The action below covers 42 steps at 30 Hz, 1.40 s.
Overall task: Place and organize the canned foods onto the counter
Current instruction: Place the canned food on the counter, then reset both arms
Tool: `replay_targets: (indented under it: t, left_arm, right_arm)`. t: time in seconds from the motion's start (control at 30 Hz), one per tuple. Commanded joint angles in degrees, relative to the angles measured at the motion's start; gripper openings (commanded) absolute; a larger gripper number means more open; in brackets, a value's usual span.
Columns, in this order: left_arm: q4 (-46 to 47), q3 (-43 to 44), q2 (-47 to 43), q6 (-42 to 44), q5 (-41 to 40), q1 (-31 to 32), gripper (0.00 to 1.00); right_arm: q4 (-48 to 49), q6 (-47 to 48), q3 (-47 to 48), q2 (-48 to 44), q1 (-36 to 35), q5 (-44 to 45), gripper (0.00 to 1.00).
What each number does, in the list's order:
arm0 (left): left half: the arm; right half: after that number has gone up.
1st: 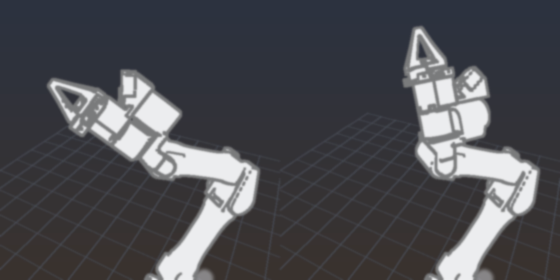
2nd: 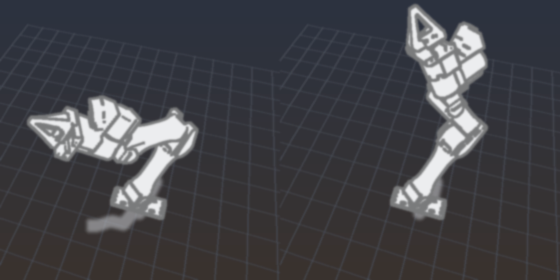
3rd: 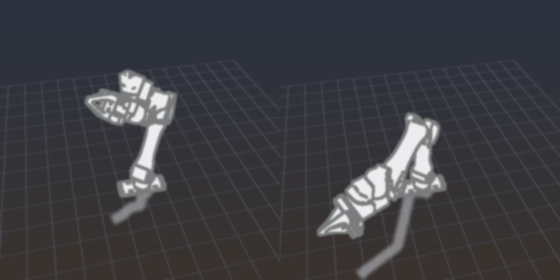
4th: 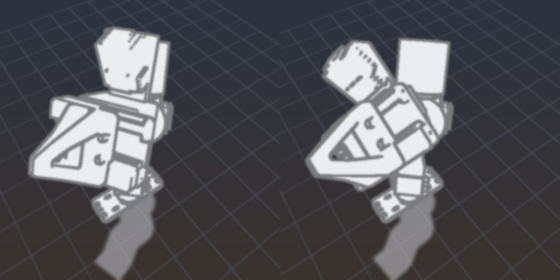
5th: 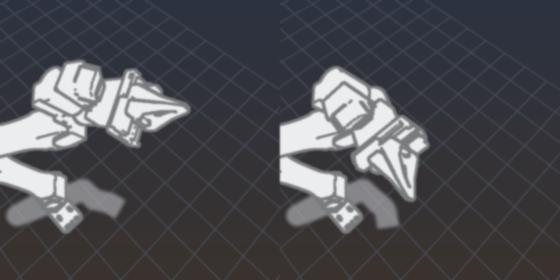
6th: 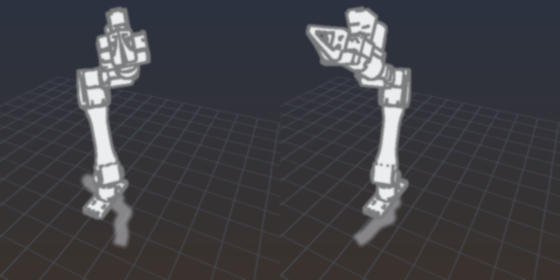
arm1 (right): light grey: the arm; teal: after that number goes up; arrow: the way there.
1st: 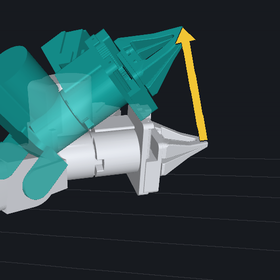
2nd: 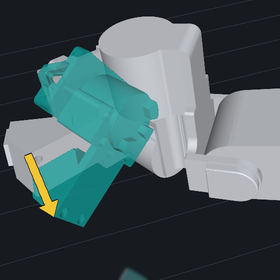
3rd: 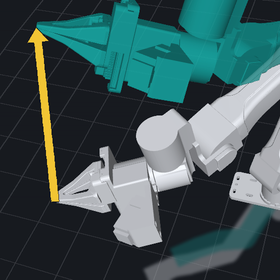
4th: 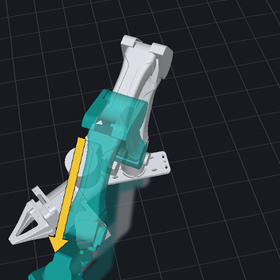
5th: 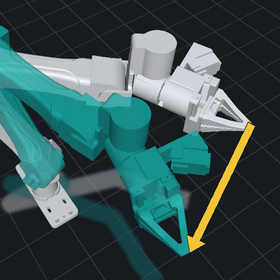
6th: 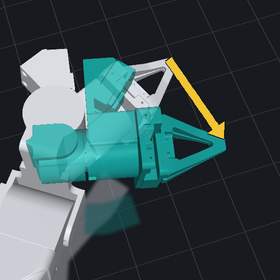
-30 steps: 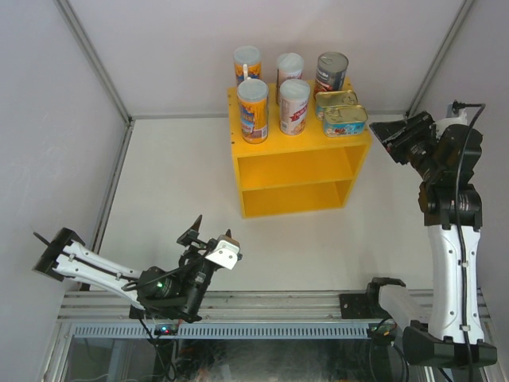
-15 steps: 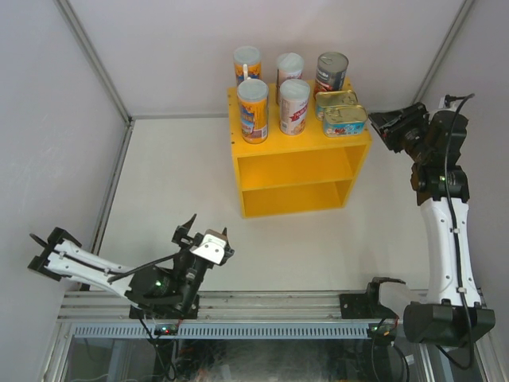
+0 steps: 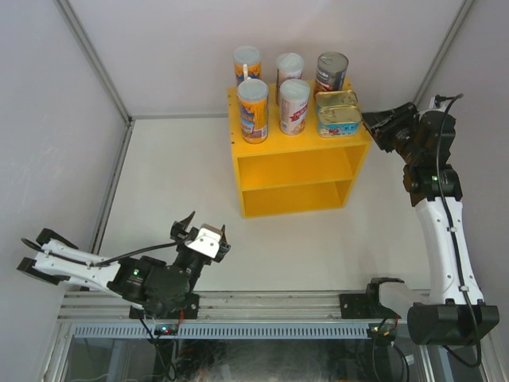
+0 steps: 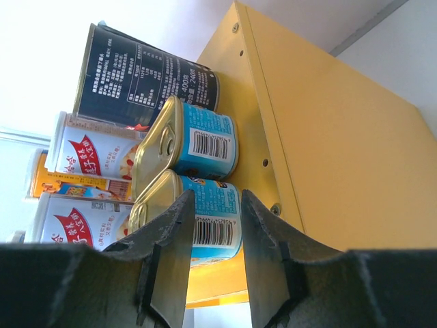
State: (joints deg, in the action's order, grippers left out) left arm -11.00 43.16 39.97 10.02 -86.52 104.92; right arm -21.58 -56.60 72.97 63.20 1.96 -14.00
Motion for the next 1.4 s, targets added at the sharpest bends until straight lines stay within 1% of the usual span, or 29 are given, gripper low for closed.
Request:
replay_targets:
  t: [0.0, 0.1, 0.2, 0.3, 0.4, 0.43, 0.57, 0.67, 0.7, 0.87, 1.1, 1.17, 1.23, 1.37]
  left_arm:
    - [-1.92, 0.98, -1.34, -2.94, 1.18, -0.24, 0.77]
    - [-1.94, 0.88, -1.93, -3.09, 1.02, -0.33, 0.77]
    - [-1.83, 1.28, -2.76, -3.48, 0.73, -0.96, 0.77]
    - [-3.90, 2.65, -3.30, -6.70, 2.69, -4.73, 0.78]
    - [-10.96, 6.39, -3.23, -14.77, 7.45, -12.46, 0.78]
    - [-12.46, 7.40, -3.19, -16.67, 11.05, -15.44, 0.78]
    - [-13.80, 9.24, -3.12, -19.99, 20.08, -26.42, 0.78]
    - [-14.37, 9.01, -3.19, -24.13, 26.61, -35.39, 0.78]
    - [-14.46, 8.61, -3.29, -25.61, 28.58, -39.10, 0.78]
    - [-14.11, 5.51, -4.62, -32.13, 35.88, -52.34, 0.80]
    - [-12.92, -0.44, -7.17, -37.53, 44.07, -69.02, 0.80]
    - [-12.49, -2.27, -7.63, -38.61, 46.45, -72.96, 0.80]
    - [-12.37, -3.35, -7.79, -39.33, 47.56, -75.28, 0.81]
    - [-12.20, -5.34, -7.71, -39.34, 47.63, -76.78, 0.81]
  right_arm:
    - [3.04, -0.48, 0.15, -1.71, -0.42, 1.86, 0.33]
    - [3.05, 0.15, 0.34, -2.46, -0.28, 2.30, 0.34]
    - [0.69, 2.80, 1.88, -3.42, 0.22, 3.29, 0.35]
    - [-1.45, 6.59, 2.91, -5.09, 1.56, 5.03, 0.38]
    - [-5.44, 12.10, 3.49, -6.45, 3.07, 8.15, 0.41]
    - [-6.85, 13.98, 3.51, -6.91, 3.35, 9.85, 0.42]
    - [-12.63, 21.79, 3.44, -7.96, 3.56, 18.10, 0.47]
    - [-15.21, 25.49, 1.46, -9.00, 3.42, 24.20, 0.49]
    - [-15.41, 26.31, 0.37, -9.79, 3.42, 26.35, 0.50]
    - [-15.52, 28.13, -6.02, -13.99, 3.56, 31.83, 0.51]
    - [-17.85, 28.72, -14.98, -19.41, 3.59, 38.00, 0.55]
    - [-18.70, 28.79, -17.11, -21.29, 3.65, 39.30, 0.57]
    - [-18.44, 29.85, -19.19, -23.21, 3.62, 39.21, 0.60]
    - [-18.74, 30.43, -21.52, -26.18, 3.89, 40.37, 0.62]
